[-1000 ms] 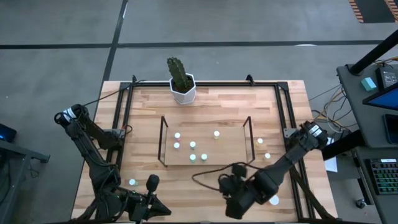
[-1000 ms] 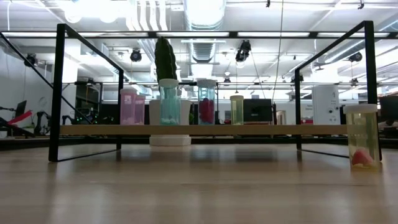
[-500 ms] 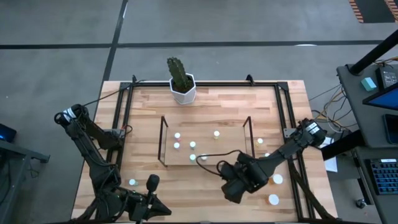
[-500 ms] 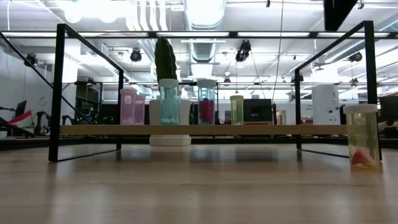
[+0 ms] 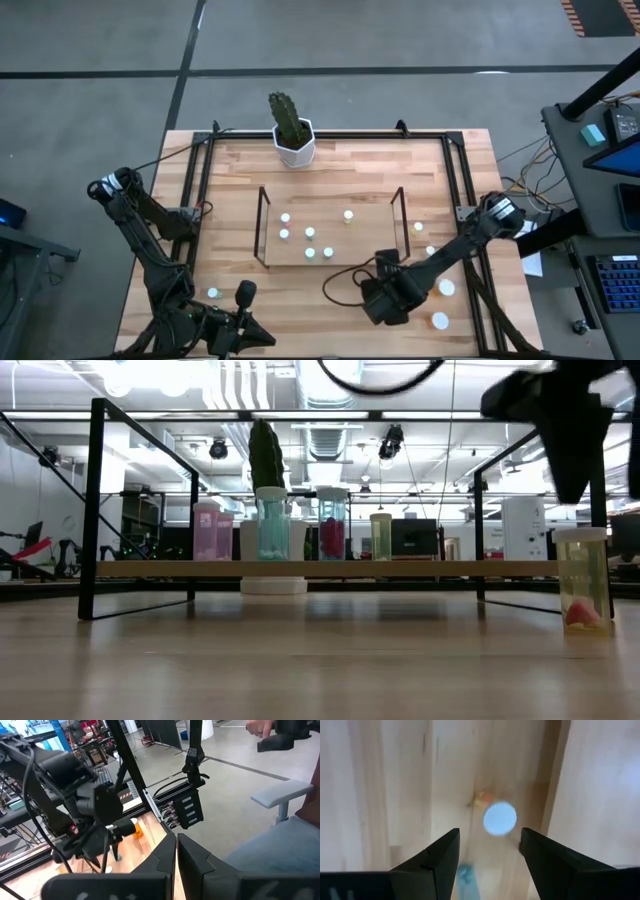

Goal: Pick and place medicine bottles onto shelf by color
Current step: Put the yellow pill bottle on the shelf

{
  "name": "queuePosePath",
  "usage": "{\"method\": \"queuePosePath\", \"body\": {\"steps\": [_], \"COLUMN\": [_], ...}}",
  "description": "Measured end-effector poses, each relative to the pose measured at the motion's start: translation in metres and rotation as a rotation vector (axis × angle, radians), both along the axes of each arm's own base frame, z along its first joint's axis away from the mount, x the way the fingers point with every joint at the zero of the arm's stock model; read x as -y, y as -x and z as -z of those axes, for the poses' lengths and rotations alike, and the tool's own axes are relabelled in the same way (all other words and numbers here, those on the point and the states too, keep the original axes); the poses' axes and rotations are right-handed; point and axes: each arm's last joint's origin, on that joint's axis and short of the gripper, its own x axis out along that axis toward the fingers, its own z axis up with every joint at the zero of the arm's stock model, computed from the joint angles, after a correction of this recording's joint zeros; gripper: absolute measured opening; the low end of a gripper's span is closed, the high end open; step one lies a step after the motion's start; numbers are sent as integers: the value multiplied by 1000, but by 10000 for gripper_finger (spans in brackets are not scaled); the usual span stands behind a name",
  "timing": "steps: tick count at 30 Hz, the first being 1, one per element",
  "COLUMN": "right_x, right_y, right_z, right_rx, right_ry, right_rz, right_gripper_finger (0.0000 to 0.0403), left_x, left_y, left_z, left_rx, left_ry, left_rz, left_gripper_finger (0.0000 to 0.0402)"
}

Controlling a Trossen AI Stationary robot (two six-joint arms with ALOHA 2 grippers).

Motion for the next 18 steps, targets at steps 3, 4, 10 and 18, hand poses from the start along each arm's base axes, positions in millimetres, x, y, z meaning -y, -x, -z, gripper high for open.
{"method": "queuePosePath", "body": {"steps": [3,4,10,18], "right_x": [1,2,6,8], "right_y": [-1,0,-2,-2], "right_z": [8,9,13,19], "right_rx": [15,15,30,27], "right_ry": [-2,10,24,28], "right_rz": [-6,-5,-9,-15], "right_gripper_finger": [203,203,203,203], "left_x": [0,0,0,0], "left_y": [0,0,0,0], "left_z": [0,0,0,0], "left_rx": [1,1,1,1], "left_ry": [-3,-3,-3,-3], "left_rz": [0,1,1,1], "left_gripper_finger": [0,0,0,0]}}
